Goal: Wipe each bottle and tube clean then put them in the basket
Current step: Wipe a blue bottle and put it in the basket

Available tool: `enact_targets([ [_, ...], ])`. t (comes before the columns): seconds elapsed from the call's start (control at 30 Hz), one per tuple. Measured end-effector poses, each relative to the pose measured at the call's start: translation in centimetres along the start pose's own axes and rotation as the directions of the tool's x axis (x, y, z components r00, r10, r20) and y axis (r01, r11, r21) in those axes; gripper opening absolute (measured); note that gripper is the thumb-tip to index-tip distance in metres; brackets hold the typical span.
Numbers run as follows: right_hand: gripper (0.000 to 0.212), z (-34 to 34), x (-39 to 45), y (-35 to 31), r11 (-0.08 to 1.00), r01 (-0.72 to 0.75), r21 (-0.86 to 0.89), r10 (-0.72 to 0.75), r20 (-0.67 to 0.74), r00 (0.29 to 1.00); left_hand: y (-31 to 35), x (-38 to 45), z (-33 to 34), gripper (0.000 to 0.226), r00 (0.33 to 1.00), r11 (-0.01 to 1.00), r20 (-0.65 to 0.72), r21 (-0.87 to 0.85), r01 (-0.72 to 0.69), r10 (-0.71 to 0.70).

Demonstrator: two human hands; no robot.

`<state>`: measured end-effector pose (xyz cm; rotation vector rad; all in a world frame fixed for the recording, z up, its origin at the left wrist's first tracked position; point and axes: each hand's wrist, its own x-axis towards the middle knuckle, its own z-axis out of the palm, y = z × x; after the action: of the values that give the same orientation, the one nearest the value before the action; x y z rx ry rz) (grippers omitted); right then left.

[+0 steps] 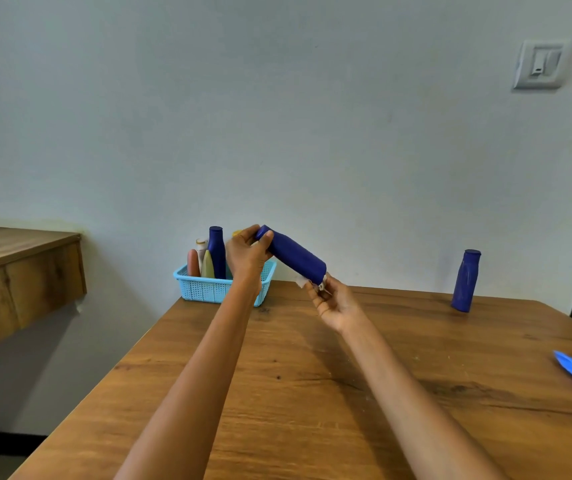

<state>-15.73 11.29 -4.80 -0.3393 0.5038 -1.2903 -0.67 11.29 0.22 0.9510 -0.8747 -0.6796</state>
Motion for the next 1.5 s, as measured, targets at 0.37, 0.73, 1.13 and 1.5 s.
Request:
enact_targets([
  [0.37, 0.020, -0.2, 1.0, 0.6, 0.779, 0.255, -0.573, -0.371, -0.093, 0.924, 0.8, -1.7, 1.5, 0.044, 0.935, 0.825, 0.190, 0.441, -0.354, 0.299],
  [0.73, 0.028, 3.9, -1.3, 1.3, 0.241, 0.700, -0.672, -0.684, 0.393, 0.614, 0.2, -1.5, 1.7, 0.041, 0.921, 0.809, 0.303, 0.458, -0.367, 0.246],
  [1.13, 0.024, -0.9, 1.3, 0.9, 0.053, 0.385, -0.921, -0.626, 0.270, 0.732, 0.7, -1.0, 1.2, 0.046, 0.938, 0.935, 0.308, 0.258, -0.242, 0.158],
  [1.5, 0.024, 2.1, -0.8, 0.7, 0.239, 0.572, -0.785, -0.643, 0.313, 0.698, 0.0, -2.0, 1.9, 0.049, 0.840, 0.878, 0.524, 0.325, -0.352, 0.143],
])
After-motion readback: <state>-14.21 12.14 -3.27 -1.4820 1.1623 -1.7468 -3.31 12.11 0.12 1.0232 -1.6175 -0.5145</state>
